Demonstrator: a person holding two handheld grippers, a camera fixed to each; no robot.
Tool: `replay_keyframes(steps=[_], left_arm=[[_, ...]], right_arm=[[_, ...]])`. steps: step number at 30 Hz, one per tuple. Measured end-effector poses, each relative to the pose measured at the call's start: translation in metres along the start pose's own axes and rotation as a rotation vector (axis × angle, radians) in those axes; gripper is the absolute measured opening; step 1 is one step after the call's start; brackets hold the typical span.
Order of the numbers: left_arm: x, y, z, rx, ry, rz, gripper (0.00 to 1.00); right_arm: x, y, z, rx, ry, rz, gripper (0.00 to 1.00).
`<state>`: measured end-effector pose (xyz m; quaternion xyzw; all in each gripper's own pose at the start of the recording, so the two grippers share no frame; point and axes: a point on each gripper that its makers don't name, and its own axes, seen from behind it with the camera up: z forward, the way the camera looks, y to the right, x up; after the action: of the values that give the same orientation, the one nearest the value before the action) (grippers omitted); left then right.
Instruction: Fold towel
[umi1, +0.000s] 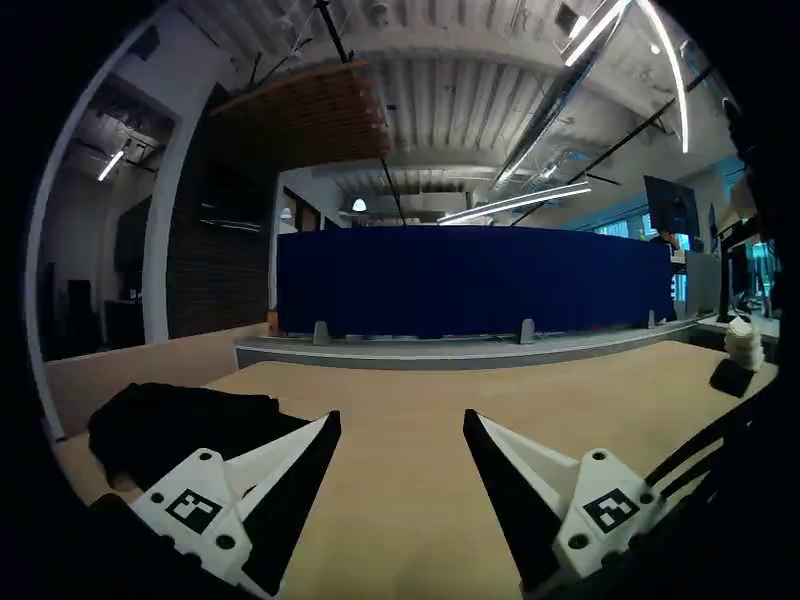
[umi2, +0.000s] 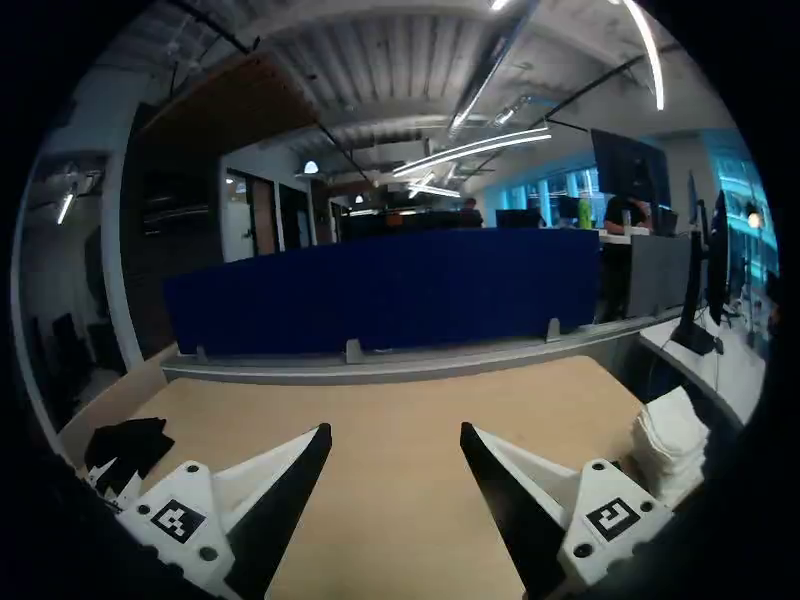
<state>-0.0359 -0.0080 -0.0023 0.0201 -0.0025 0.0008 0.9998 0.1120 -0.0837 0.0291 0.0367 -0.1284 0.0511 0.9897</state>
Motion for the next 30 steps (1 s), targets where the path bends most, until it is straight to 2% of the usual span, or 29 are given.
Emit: replay_keyframes(steps=[14,23,27,30], left_arm=[[0.001,0.001,-0.001,-0.001,0.0,0.001,0.91],[-0.001,0.001,-0.001,-0.001,0.001,0.002,0.91],[-0.001,0.0,-0.001,-0.001,0.001,0.002,0.91],[-0.001,0.0,0.0,-0.001,0.001,0.002,0.91]], right_arm=[[0.023,0.018,-0.012,0.01,0.077,0.0,1.0],[0.038,0.057,-0.023,-0.032,0.17,0.014,1.0],[0.029,0.076,-0.024,-0.05,0.197,0.001,1.0],[0.011,0.091,-0.022,-0.067,0.198,-0.015,1.0]])
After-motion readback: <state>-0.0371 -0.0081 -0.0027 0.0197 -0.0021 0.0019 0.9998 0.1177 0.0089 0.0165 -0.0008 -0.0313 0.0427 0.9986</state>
